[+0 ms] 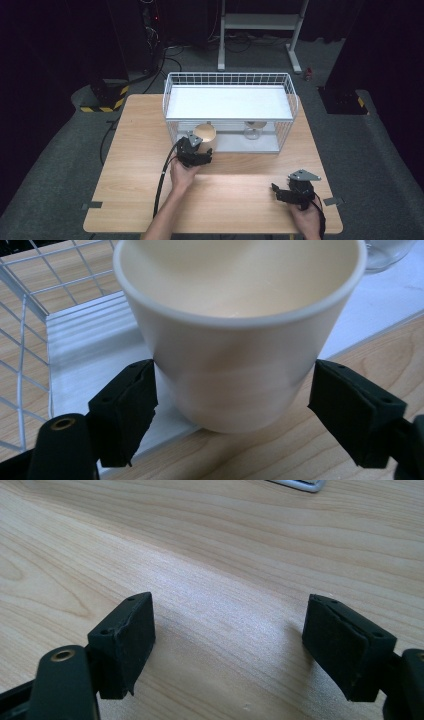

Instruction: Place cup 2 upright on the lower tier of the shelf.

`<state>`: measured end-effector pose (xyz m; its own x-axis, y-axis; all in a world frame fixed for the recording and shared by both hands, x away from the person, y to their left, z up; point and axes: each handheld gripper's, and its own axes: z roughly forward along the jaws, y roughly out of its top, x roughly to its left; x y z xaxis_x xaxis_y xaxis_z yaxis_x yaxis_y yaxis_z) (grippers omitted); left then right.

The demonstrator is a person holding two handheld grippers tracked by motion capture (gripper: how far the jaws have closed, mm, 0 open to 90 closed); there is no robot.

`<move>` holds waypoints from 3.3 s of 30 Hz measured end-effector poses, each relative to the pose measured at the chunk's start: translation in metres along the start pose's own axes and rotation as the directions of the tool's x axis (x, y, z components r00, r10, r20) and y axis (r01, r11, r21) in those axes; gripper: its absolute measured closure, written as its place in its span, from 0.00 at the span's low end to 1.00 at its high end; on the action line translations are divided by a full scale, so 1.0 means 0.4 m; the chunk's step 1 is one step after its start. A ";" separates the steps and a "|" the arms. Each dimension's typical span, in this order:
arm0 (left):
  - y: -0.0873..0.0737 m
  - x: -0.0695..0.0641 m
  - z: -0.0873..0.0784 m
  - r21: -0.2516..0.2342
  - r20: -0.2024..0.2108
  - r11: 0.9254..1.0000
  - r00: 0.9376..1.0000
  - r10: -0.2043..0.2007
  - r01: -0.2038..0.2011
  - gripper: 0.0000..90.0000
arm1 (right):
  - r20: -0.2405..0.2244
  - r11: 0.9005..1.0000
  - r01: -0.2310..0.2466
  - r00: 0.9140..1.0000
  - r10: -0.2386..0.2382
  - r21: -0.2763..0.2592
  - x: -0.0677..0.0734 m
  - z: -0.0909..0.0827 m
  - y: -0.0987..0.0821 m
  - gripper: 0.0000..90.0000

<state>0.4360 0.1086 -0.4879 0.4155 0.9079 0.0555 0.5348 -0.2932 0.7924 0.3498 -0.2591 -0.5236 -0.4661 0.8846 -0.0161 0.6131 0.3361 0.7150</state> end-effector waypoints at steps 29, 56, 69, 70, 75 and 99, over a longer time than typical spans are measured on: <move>0.011 0.003 0.056 0.048 -0.038 0.999 0.999 -0.007 0.009 0.54 | 0.000 1.000 0.000 1.000 0.000 0.000 0.000 0.000 0.000 0.23; 0.034 0.010 0.094 0.065 -0.045 0.997 0.998 -0.042 0.044 0.72 | 0.000 1.000 0.000 1.000 0.000 0.000 0.000 0.000 0.000 0.23; 0.035 0.010 0.049 0.030 -0.016 0.999 0.999 -0.036 0.036 0.57 | -0.001 1.000 -0.002 1.000 0.002 0.000 0.000 0.000 0.000 0.23; 0.034 0.011 0.044 0.027 -0.017 0.999 0.999 -0.031 0.032 0.56 | -0.001 1.000 -0.002 1.000 0.002 0.000 0.000 0.000 0.000 0.23; 0.028 0.016 0.022 0.006 -0.001 0.999 0.999 -0.045 0.045 0.51 | 0.000 1.000 -0.002 1.000 0.002 0.000 0.000 0.000 0.000 0.23; 0.022 0.033 -0.073 -0.042 0.048 0.998 0.998 -0.048 0.050 0.41 | -0.001 1.000 -0.003 1.000 0.003 0.000 0.000 0.000 0.000 0.23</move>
<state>0.4248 0.1269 -0.4623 0.4244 0.9054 -0.0116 0.5234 -0.2349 0.8190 0.3499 -0.2590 -0.5237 -0.4647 0.8854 -0.0134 0.6143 0.3332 0.7153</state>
